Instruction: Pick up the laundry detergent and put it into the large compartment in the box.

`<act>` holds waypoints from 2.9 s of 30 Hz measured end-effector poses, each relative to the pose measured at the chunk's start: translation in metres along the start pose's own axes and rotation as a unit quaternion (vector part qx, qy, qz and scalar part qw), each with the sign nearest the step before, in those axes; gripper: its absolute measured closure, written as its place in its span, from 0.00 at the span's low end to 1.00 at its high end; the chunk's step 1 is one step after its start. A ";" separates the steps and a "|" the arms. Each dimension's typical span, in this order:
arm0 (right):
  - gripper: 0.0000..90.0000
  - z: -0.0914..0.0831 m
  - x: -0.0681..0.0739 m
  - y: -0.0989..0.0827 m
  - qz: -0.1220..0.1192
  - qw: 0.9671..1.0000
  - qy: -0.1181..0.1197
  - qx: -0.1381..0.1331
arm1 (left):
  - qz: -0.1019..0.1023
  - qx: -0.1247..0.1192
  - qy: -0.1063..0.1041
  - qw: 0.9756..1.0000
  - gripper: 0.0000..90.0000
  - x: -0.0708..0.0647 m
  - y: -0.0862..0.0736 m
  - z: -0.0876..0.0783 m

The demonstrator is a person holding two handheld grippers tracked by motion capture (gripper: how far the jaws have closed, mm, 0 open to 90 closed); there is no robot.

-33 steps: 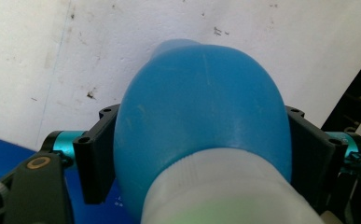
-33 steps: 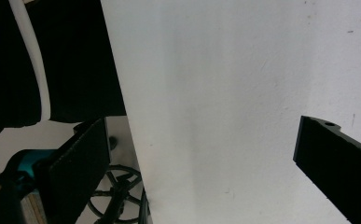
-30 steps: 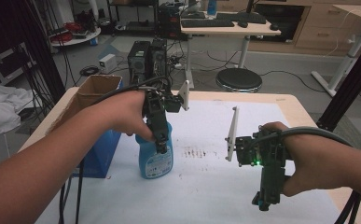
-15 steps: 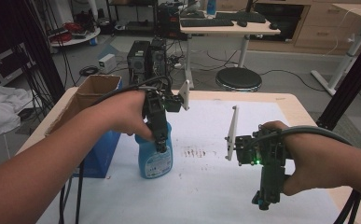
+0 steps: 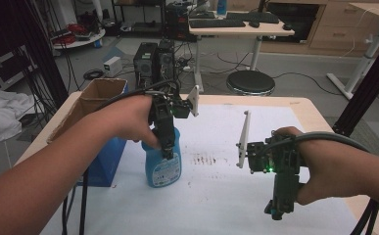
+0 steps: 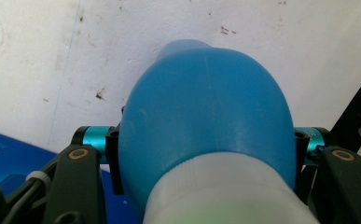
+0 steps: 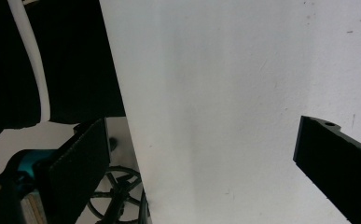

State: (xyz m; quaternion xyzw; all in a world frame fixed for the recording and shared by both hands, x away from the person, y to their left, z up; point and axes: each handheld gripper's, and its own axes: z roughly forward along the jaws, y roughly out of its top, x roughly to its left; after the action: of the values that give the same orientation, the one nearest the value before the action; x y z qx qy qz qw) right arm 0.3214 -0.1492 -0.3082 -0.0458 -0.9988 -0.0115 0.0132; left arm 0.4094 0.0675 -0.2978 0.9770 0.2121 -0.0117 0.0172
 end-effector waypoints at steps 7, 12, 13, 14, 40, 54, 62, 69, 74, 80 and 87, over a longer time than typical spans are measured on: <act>0.03 0.000 0.000 0.000 -0.001 1.000 -0.001 -0.001 | 0.021 0.005 0.000 1.000 0.43 0.000 0.000 -0.001; 0.03 0.000 0.000 0.000 0.002 1.000 0.000 -0.001 | 0.017 0.001 -0.017 1.000 0.43 0.001 -0.003 -0.012; 0.03 0.000 0.000 0.001 0.001 1.000 -0.002 -0.001 | 0.016 0.000 -0.017 1.000 0.43 0.001 -0.004 -0.016; 0.03 0.000 0.000 0.001 -0.001 1.000 -0.001 -0.002 | 0.015 0.000 -0.018 1.000 0.43 0.001 -0.005 -0.020; 0.03 -0.002 0.000 0.003 -0.008 1.000 -0.002 -0.002 | -0.073 -0.013 -0.017 0.997 0.43 0.016 -0.044 -0.160; 0.03 -0.004 0.000 0.004 -0.009 1.000 -0.004 -0.001 | -0.226 -0.030 -0.019 0.973 0.43 0.040 -0.083 -0.200; 0.03 -0.003 0.002 0.006 -0.013 1.000 -0.006 -0.001 | -0.303 -0.022 -0.010 0.953 0.43 0.056 -0.107 -0.205; 0.03 -0.002 0.002 0.008 -0.010 1.000 -0.006 0.003 | -0.363 -0.007 0.012 0.932 0.43 0.068 -0.127 -0.201; 0.03 -0.002 0.000 0.010 -0.016 1.000 -0.006 0.005 | -0.400 -0.005 0.024 0.916 0.43 0.077 -0.138 -0.194; 0.03 -0.004 0.000 0.012 -0.014 1.000 -0.008 0.006 | -0.418 -0.012 0.006 0.908 0.43 0.085 -0.146 -0.181; 0.03 -0.004 0.001 0.014 -0.012 1.000 -0.008 0.008 | -0.422 0.000 0.001 0.907 0.43 0.092 -0.149 -0.162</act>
State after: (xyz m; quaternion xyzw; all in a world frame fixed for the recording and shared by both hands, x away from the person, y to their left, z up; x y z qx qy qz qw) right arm 0.3221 -0.1356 -0.3042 -0.0339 -0.9994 -0.0028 0.0059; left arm 0.4342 0.2472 -0.1427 0.7964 0.6044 -0.0165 0.0108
